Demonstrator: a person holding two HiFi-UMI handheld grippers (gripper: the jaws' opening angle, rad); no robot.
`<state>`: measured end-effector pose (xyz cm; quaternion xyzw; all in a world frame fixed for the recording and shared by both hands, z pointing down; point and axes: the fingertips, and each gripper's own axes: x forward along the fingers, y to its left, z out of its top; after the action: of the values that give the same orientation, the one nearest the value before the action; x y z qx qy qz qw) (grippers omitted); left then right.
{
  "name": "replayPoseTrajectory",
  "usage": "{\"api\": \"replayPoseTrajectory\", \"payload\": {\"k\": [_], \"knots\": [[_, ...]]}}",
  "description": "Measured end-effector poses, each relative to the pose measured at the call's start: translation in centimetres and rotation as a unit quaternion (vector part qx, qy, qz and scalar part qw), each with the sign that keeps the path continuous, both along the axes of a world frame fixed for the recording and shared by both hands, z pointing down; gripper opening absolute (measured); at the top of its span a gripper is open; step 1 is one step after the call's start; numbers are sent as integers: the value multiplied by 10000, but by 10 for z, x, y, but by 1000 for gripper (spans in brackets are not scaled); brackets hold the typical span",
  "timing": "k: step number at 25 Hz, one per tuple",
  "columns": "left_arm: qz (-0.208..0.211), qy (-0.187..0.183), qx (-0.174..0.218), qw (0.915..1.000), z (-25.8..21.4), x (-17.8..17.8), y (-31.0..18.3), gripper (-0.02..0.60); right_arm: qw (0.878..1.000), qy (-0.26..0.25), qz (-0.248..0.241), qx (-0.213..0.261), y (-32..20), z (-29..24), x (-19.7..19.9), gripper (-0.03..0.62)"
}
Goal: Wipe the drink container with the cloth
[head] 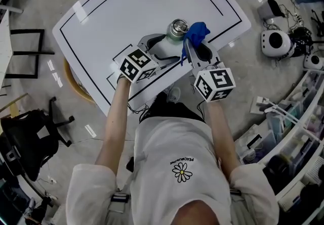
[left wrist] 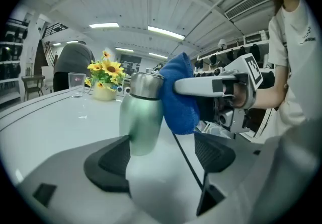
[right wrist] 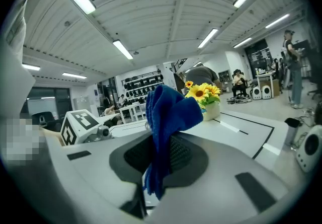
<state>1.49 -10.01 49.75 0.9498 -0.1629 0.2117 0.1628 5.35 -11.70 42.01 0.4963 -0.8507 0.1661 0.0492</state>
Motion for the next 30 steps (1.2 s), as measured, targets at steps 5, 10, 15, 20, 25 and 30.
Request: {"api": "replayPoseTrajectory", "payload": {"k": [5,10,15,20,25,30], "knots": [[66,50,-27,10000,1,9,14,390,9999,-51,-102,-17,7,1,-7,43],[265,70,-38,9996,3,25,22,390,9993,5,-372,93,8,-4,-22,43],[406,157,-46,9990,2,39,24,390,9979,104,-617,145,7,-6,-34,41],[459,213,20,9987,-9,37,28,390,9960,341,-779,279,9,-26,-19,41],[219,321,443,9983,-39,25,13,390,9733,1786,-1072,964,-28,-70,8,41],[173,269,568,9979,-45,29,7,390,9388,2759,-1942,698,-58,-58,-11,43]]}}
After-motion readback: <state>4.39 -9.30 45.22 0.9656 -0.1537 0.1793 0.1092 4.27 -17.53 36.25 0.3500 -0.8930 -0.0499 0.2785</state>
